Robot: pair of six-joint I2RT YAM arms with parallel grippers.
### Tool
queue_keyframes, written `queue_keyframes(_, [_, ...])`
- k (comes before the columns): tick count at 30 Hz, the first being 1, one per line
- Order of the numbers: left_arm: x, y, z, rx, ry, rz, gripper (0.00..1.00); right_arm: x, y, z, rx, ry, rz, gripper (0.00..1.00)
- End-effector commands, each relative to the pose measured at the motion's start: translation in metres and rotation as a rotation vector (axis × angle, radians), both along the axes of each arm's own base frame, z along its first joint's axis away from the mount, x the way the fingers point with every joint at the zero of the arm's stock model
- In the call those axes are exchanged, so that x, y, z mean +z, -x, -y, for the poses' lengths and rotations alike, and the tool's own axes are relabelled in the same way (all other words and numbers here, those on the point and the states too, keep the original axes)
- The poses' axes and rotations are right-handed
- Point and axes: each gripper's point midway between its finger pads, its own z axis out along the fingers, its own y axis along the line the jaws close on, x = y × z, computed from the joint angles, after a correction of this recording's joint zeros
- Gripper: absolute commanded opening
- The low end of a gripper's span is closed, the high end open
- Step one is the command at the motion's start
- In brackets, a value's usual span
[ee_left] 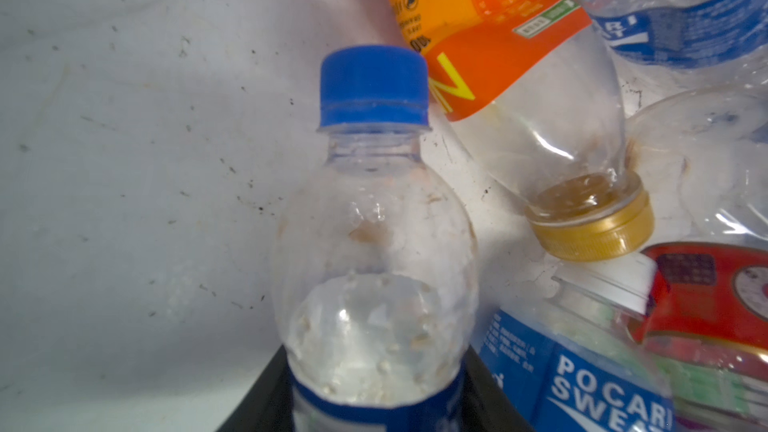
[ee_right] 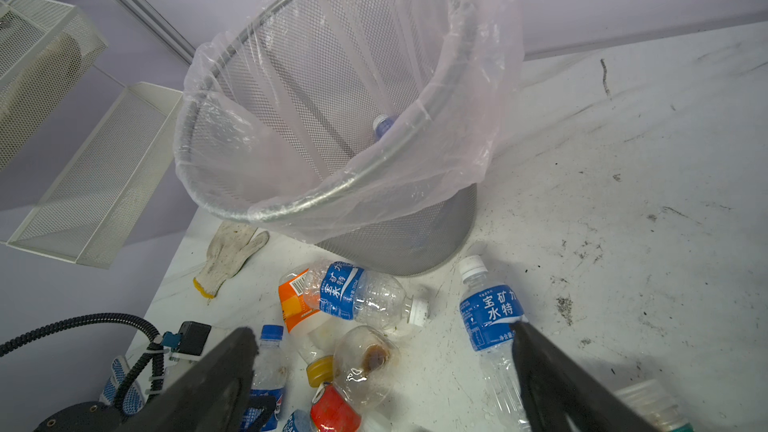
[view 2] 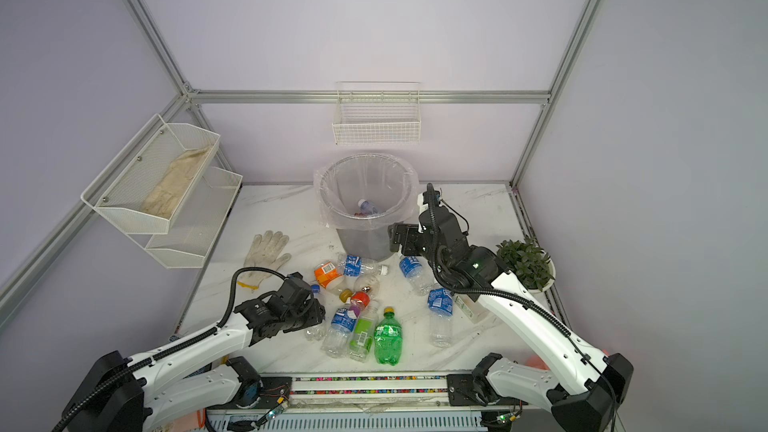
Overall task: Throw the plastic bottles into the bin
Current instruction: 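Close the left gripper around the blue-capped clear water bottle, then lift the blue-capped bottle with the left gripper toward the bin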
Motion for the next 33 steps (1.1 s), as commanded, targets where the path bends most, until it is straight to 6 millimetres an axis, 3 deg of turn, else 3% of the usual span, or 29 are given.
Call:
queue_keyframes(1, [0.003,0.000,-0.007,0.018,-0.014,0.030,0.45,0.005,0.000,0.005,-0.023,-0.019,0.017,0.97])
queue_keyframes(19, [0.064,-0.015,-0.010,0.024,-0.005,0.172,0.44,-0.004,0.004,0.008,-0.027,-0.012,0.004,0.97])
queue_keyframes(33, [0.130,-0.020,-0.016,0.028,0.031,0.316,0.43,-0.004,0.006,0.010,-0.033,-0.018,0.006,0.97])
